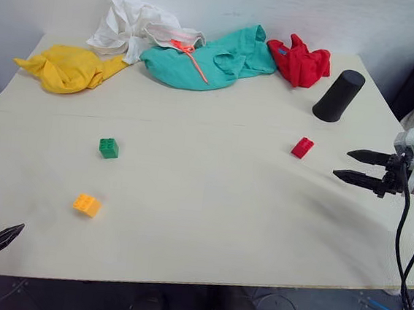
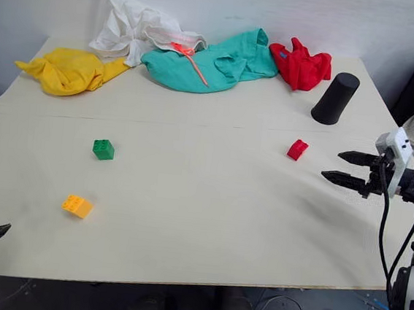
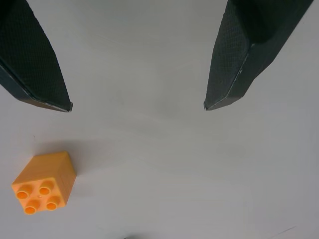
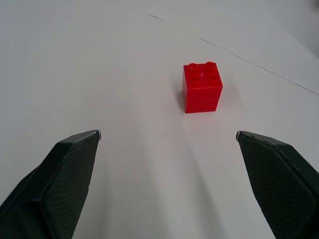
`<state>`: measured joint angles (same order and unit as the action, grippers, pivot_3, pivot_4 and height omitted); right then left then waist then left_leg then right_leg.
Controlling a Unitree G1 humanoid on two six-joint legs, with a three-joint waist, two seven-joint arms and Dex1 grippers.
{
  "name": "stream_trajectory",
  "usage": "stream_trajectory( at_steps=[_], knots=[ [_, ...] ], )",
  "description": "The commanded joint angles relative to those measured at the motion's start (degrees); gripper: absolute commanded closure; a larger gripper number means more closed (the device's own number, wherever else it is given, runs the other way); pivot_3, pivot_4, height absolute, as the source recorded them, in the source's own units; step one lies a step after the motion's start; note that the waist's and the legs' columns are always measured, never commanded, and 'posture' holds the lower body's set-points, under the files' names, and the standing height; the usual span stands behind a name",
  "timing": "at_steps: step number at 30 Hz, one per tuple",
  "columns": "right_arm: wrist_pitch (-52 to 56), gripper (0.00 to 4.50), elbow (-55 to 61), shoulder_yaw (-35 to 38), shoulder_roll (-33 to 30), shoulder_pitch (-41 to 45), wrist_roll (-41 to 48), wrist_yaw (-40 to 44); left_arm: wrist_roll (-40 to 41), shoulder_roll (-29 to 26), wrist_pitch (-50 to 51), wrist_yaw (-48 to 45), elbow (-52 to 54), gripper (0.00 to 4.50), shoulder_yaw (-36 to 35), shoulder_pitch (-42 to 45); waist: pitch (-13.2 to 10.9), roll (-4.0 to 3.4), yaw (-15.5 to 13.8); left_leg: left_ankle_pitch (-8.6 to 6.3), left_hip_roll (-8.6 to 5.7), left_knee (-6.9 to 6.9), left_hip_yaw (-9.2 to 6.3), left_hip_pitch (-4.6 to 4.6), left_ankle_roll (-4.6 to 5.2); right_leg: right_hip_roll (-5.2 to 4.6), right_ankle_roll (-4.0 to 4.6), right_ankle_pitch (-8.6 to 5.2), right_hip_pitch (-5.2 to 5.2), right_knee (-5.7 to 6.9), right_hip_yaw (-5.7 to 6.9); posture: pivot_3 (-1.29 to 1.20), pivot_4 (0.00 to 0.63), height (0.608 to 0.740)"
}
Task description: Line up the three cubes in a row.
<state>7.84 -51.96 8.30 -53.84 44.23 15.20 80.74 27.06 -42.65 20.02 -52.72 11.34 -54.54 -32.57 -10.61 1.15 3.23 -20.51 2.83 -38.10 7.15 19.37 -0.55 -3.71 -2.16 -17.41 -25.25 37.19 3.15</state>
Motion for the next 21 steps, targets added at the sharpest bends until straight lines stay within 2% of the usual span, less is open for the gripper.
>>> stream_trajectory(
  at_steps=[1, 21],
  knots=[
    [0.4, 0.0, 1.9, 2.4, -1.7, -1.1, 1.1, -0.2, 1.8, 0.3, 0.7, 1.1, 1.3, 0.04, -2.1, 0.4, 0.0, 0.0, 0.0, 0.0, 0.0, 0.0, 0.0, 0.0, 0.0, 0.0, 0.0, 0.0, 0.0, 0.0, 0.0, 0.0, 0.15, 0.74],
    [-1.8, 0.0, 7.5, 2.2, 0.0, -3.6, -0.3, -5.9, 1.2, -2.3, 1.8, 2.0, 1.9, 0.04, 1.4, 3.7, 0.0, -0.01, 0.0, 0.02, 0.0, -0.01, 0.03, -0.01, -0.04, 0.02, 0.0, 0.0, 0.0, 0.05, -0.02, 0.0, 0.15, 0.74]
  ],
)
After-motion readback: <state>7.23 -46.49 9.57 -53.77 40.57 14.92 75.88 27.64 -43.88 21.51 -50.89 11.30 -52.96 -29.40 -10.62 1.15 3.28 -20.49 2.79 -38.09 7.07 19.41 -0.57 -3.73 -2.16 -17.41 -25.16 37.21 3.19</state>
